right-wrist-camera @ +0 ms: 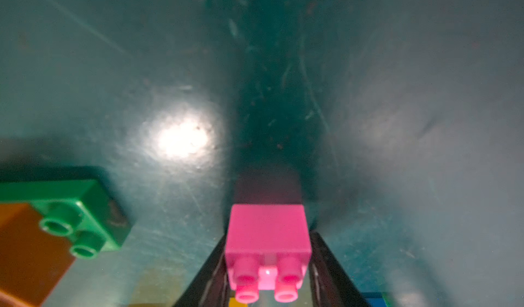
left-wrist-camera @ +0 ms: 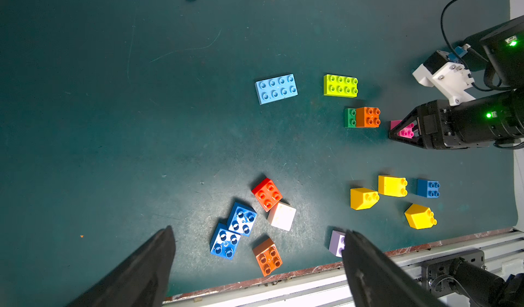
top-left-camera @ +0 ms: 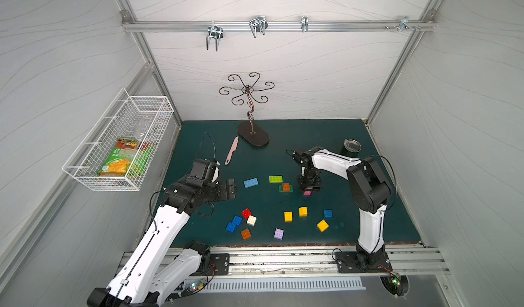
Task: Assemble the number 1 with lego
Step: Place the lego brick at the center of the board, then pick up the lego brick from the center of the board.
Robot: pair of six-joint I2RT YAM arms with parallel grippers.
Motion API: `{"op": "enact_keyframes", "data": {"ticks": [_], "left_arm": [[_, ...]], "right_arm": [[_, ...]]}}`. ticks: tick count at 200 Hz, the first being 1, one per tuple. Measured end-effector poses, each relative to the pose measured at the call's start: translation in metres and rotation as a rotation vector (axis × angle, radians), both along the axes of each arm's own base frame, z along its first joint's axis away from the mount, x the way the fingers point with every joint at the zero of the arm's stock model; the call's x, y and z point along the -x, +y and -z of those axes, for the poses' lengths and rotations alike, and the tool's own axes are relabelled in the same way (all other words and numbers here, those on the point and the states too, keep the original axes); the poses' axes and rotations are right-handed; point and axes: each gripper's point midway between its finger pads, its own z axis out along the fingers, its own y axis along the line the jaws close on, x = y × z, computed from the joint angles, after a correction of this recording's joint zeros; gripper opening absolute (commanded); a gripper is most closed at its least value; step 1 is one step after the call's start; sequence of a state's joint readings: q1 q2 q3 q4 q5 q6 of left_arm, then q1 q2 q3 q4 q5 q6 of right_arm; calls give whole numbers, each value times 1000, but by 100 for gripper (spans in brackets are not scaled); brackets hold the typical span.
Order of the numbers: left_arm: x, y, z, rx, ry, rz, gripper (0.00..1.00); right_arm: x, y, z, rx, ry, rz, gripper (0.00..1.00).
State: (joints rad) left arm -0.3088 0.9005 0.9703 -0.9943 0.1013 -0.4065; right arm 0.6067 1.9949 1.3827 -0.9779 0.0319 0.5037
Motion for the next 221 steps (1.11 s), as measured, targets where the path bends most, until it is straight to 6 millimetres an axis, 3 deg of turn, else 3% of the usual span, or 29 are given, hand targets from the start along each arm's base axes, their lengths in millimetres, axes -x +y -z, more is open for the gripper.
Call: {"op": "enact_keyframes", "data": {"ticks": [19,45,198,221], "left_arm": [[0,0,0,0,0,0,98],[0,0,0,0,0,0,98],[0,0,0,1,0,1,97],[0,0,0,2,1,2,97]], "right_arm": [[-1,-1,0,6,-4,1,59],[-2,-1,-1,6,-7,3,59],[-7,2,-3,-2,-36,48,38],[-8,2,-4,-2,-39,50,31]]}}
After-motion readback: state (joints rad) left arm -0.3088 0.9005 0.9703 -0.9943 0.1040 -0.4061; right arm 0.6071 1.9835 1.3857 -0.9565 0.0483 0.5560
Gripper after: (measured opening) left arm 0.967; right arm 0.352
